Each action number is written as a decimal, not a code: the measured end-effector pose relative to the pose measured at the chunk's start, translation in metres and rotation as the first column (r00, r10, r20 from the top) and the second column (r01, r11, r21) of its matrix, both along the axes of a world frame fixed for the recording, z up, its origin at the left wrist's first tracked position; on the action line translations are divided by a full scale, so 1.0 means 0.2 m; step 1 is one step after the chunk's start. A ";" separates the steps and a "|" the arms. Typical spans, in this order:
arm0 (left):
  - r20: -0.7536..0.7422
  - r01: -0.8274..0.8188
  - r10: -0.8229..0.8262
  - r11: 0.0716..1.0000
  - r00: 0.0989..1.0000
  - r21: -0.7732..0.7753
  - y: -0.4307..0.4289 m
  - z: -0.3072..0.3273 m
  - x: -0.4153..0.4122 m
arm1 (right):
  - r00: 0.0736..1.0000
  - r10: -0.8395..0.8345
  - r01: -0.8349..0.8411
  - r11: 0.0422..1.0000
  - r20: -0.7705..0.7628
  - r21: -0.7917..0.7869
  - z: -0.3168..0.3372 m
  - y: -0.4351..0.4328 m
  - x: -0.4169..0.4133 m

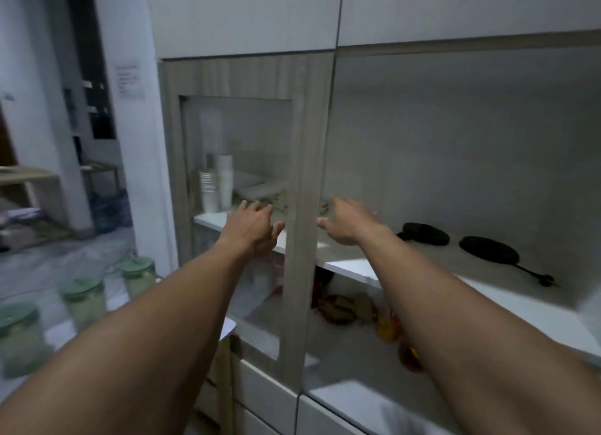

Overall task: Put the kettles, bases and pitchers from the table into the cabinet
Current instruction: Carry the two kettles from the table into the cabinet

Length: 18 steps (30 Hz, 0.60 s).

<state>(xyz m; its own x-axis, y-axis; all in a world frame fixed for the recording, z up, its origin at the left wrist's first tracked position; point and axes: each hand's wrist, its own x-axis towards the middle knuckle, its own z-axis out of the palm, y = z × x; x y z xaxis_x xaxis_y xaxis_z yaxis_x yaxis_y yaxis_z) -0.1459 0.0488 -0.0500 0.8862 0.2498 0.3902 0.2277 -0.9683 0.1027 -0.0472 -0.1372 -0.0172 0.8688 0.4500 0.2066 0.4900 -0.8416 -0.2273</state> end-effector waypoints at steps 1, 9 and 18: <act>-0.016 -0.056 0.056 0.998 0.998 -0.005 0.08 0.00 -0.09 | 0.999 0.034 -0.034 0.999 0.000 -0.001 -0.01 0.10 -0.05; -0.062 -0.359 0.355 0.931 0.933 -0.064 0.53 -0.05 -0.57 | 0.956 0.294 -0.294 0.956 0.000 -0.014 -0.09 0.72 -0.33; -0.066 -0.604 0.600 0.788 0.797 -0.122 0.87 -0.20 -1.08 | 0.833 0.551 -0.553 0.832 -0.046 -0.038 -0.24 1.33 -0.66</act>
